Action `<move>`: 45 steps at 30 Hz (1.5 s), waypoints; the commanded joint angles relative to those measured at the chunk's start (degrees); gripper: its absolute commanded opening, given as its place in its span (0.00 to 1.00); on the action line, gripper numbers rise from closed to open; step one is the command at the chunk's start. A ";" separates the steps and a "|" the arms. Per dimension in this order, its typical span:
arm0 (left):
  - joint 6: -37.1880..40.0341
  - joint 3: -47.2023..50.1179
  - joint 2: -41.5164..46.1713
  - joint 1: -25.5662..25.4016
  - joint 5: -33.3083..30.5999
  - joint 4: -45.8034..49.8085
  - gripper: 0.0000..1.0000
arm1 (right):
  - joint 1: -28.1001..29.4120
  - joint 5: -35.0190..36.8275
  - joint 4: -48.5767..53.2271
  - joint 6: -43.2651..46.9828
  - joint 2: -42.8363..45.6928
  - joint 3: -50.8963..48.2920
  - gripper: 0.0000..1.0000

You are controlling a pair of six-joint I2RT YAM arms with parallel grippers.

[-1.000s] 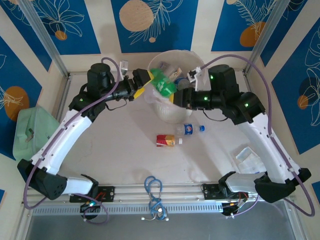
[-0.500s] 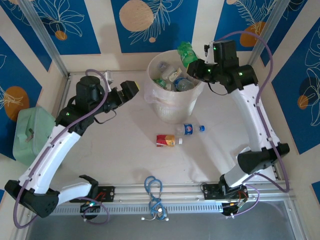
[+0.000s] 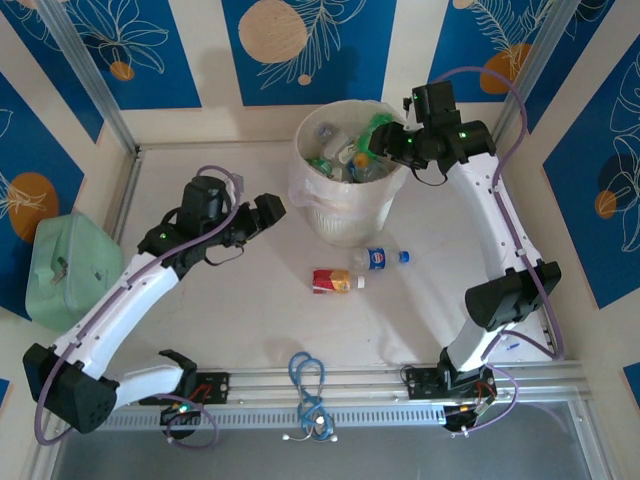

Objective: Put the plastic bottles in the bin

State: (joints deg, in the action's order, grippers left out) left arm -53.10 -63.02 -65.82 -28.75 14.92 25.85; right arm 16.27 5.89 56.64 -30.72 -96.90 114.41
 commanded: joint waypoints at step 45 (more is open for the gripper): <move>-41.25 12.42 -15.83 -18.26 -9.25 -10.72 0.85 | 1.76 -11.54 -2.08 -16.26 42.35 -51.17 0.61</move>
State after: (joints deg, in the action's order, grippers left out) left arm -89.25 -49.98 -80.64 -46.35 6.90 16.56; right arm 17.78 2.81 56.66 -41.21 -55.20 68.95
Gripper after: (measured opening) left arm 0.855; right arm 0.624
